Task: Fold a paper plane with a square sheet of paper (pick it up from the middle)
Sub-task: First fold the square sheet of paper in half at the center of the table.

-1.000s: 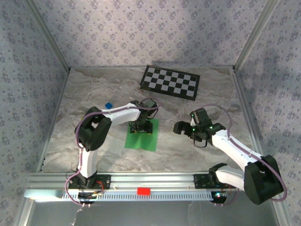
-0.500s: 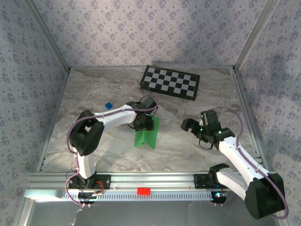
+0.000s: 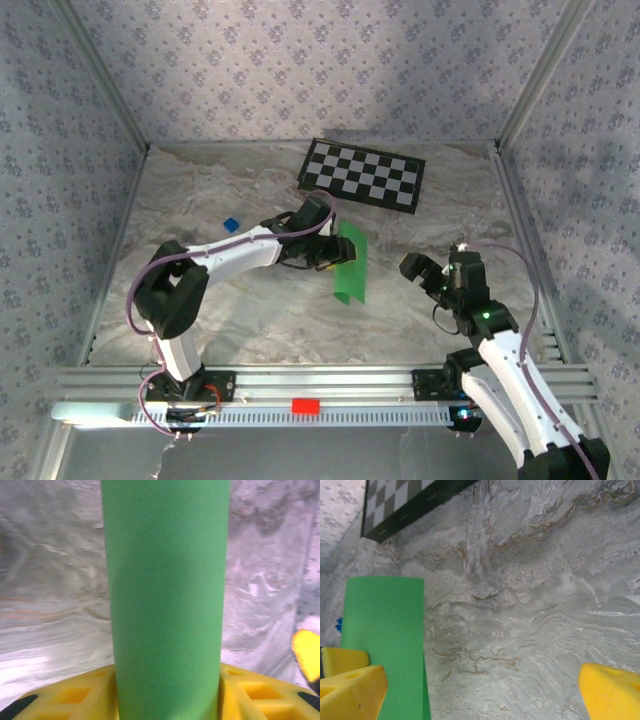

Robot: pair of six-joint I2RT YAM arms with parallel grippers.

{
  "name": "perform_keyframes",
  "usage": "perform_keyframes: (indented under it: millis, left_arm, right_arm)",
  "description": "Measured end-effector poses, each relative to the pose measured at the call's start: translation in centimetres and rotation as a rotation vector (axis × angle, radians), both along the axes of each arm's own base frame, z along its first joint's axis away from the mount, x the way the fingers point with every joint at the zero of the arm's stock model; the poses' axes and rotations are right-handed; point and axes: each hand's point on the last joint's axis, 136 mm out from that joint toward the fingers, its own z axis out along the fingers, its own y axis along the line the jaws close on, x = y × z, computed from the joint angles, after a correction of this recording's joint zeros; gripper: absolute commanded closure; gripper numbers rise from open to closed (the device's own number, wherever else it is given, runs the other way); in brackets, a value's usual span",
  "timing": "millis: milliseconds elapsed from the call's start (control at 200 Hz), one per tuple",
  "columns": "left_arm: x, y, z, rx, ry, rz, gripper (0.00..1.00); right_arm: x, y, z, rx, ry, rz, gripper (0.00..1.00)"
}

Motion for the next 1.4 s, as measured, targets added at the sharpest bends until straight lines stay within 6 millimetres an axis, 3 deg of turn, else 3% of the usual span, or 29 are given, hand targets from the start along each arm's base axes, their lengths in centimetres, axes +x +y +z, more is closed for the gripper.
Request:
perform_keyframes:
  millis: [195,680,885,1399]
  left_arm:
    - [-0.2,-1.7,0.0,-0.119,0.038,0.001,0.51]
    - [-1.2,0.5,-6.7,-0.016,0.116,0.067,0.49]
    - [-1.1,1.6,-7.6,0.048,0.090,0.074,0.44]
    - [-0.6,2.8,-7.6,0.179,0.002,0.033,0.37]
  right_arm:
    - [-0.2,0.6,-0.3,0.043,-0.018,0.033,0.02]
    - [-0.4,3.8,-2.5,0.118,0.096,0.209,0.09]
    - [-0.4,5.0,-2.6,0.134,0.135,0.278,0.11]
    - [-1.0,7.7,-3.3,0.107,0.181,0.403,0.17]
